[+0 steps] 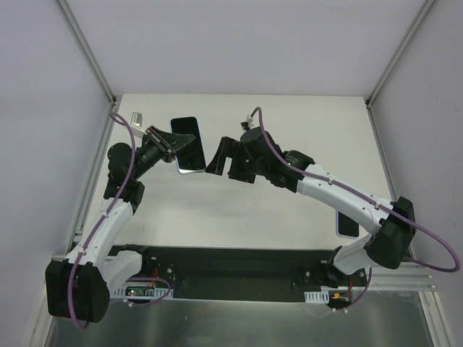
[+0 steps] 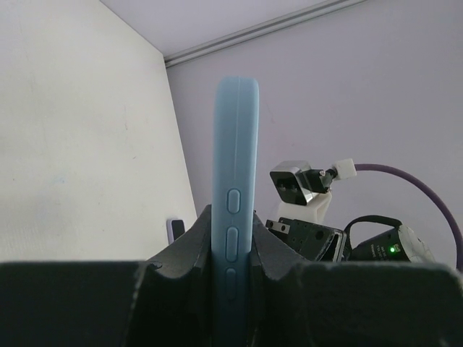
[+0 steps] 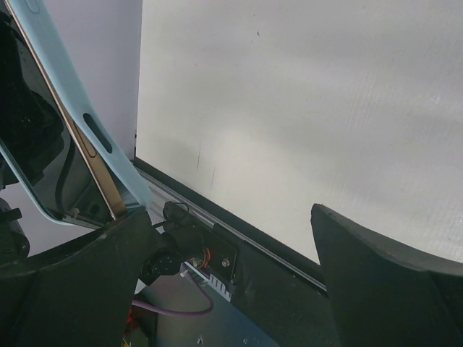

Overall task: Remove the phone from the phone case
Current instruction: Remove the phone case from the phone.

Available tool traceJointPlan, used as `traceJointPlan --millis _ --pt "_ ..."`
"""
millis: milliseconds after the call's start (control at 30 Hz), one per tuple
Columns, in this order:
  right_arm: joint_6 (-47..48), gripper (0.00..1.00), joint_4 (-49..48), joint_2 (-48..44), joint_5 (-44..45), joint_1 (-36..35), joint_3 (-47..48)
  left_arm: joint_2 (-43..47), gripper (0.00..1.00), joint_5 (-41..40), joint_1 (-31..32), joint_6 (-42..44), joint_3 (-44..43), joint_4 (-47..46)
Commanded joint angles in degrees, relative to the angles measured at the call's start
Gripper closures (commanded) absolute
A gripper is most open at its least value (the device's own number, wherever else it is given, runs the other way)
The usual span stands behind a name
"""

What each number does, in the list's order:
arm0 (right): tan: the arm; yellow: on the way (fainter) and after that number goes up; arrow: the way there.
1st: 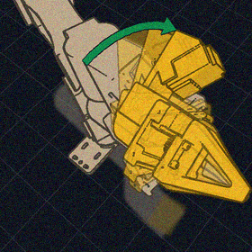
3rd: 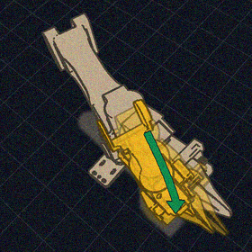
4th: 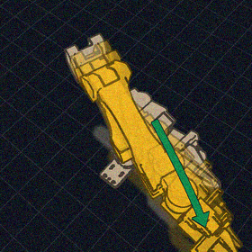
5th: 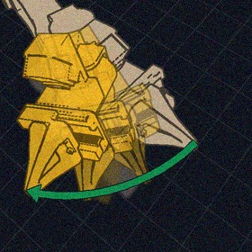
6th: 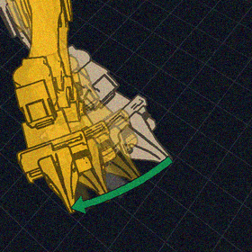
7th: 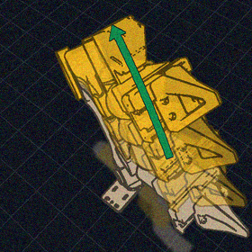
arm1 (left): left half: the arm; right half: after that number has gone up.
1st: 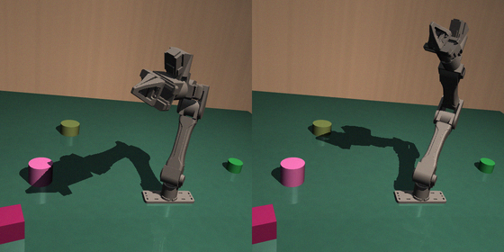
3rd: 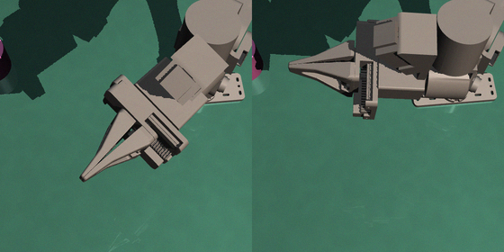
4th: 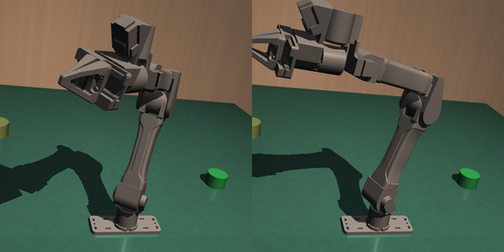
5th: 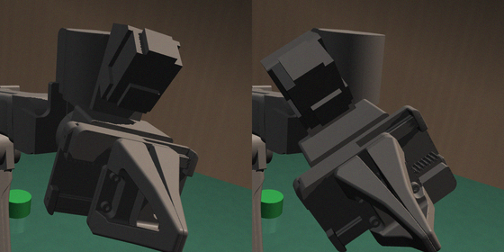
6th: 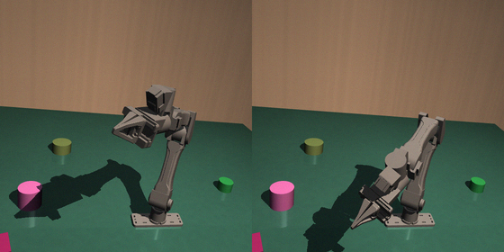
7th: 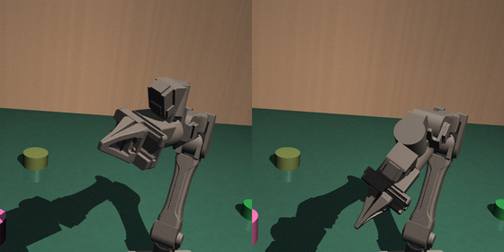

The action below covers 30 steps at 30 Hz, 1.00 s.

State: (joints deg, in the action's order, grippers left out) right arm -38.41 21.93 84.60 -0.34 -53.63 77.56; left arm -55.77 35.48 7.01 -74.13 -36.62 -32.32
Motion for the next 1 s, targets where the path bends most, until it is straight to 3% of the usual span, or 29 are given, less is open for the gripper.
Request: traceJointPlan --millis 0,367,600,967 --pt "0.88 0.04 -9.17 2.76 -3.33 0.89 2.33 3.56 1.0 6.17 1.26 -7.17 -0.73 -9.34" --pt "5.37 0.04 -19.46 7.07 -17.4 1.68 4.18 4.18 1.0 7.67 1.26 -8.92 1.64 -11.28" --pt "-0.6 0.04 -41.93 5.84 -25.41 3.61 -4.43 2.68 1.0 9.25 1.26 -10.33 3.31 -14.44" --pt "-8.6 0.03 -60.42 6.63 -31.3 5.37 -9.62 -2.42 1.0 12.33 1.26 -15.17 3.14 -23.85"
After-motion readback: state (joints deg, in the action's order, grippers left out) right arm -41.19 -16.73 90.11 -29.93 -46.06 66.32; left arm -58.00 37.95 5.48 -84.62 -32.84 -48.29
